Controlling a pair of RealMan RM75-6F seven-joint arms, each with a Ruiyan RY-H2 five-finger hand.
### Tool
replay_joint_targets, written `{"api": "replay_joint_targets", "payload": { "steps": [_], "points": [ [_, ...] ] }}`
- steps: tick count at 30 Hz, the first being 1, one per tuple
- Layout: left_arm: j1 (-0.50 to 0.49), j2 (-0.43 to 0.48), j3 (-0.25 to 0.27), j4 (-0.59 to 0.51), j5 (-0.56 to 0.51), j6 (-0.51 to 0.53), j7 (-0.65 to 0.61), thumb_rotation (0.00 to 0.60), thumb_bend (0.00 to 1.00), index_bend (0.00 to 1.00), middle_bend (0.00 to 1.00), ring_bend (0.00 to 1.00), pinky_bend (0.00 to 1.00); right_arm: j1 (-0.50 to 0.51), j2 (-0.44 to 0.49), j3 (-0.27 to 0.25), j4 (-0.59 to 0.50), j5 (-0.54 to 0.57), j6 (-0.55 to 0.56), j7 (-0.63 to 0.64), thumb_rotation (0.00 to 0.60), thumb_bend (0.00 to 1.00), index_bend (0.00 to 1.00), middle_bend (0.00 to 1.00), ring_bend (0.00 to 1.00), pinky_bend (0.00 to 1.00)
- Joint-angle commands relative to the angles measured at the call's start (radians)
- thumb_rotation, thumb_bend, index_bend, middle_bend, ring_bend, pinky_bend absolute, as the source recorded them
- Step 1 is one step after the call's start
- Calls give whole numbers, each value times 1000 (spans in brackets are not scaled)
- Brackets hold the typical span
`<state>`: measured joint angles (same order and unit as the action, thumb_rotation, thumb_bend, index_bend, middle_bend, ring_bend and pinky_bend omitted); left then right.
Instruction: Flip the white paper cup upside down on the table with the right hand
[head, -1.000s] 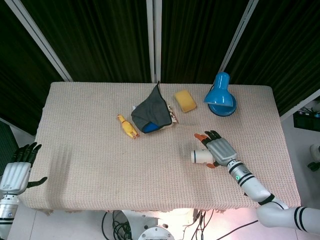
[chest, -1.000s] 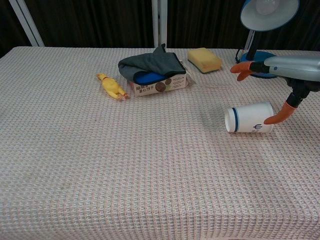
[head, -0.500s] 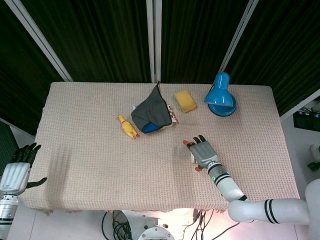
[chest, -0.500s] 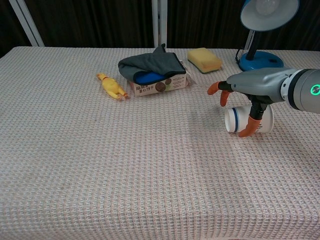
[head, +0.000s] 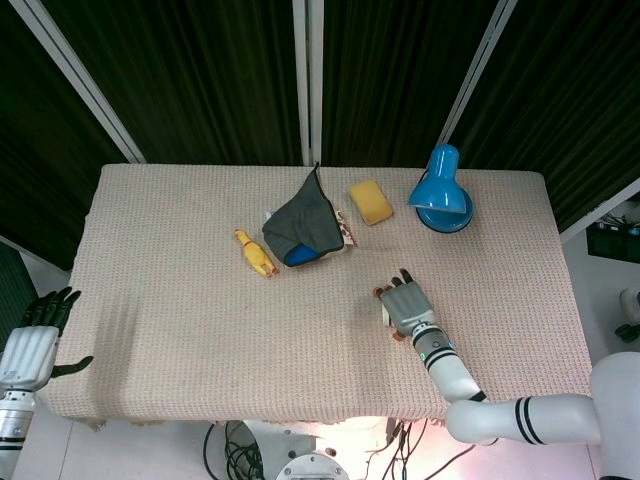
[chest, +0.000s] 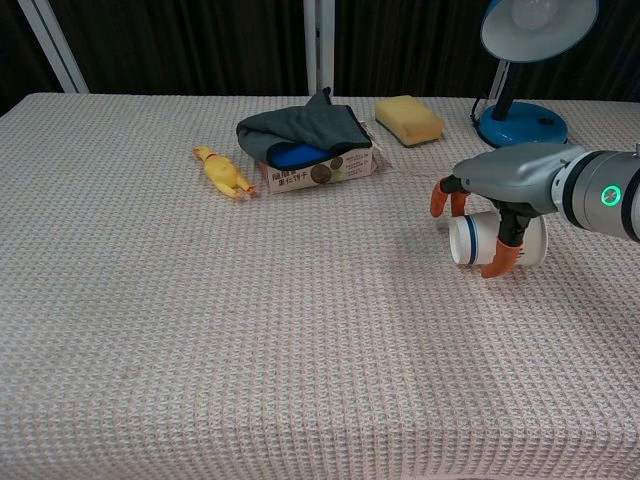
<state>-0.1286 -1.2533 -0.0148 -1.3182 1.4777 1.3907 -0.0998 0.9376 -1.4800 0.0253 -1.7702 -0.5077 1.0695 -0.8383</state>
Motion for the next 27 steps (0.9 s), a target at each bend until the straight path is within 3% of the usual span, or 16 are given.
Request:
{"api": "replay_joint_targets", "payload": {
  "steps": [1,9,19,23,27],
  "points": [
    [1,-1,0,2,-1,0,-2,600,81,39,7,0,91,0,-7,-2,5,0,10,-5,600,49,314,347,190,38],
    [0,-3,0,4,-2,-3,-3,600,81,39,7,0,91,-3,-19,-6,18,-9,38,-20,600,83,411,395,268,48],
    [-1,-5,0,8,-3,-9,-5,600,80,39,7,0,91,-34,-17,4,25,-107,50,38,600,139,555,464,377,62],
    [-2,-6,0,9,-2,-11,-7,600,81,39,7,0,91,-72,10,27,9,-221,48,159,600,141,559,466,381,62],
    [-5,-8,1,13,-3,-17,-7,600,80,39,7,0,91,-161,18,44,45,-469,89,428,600,138,568,469,384,66]
  ]
}}
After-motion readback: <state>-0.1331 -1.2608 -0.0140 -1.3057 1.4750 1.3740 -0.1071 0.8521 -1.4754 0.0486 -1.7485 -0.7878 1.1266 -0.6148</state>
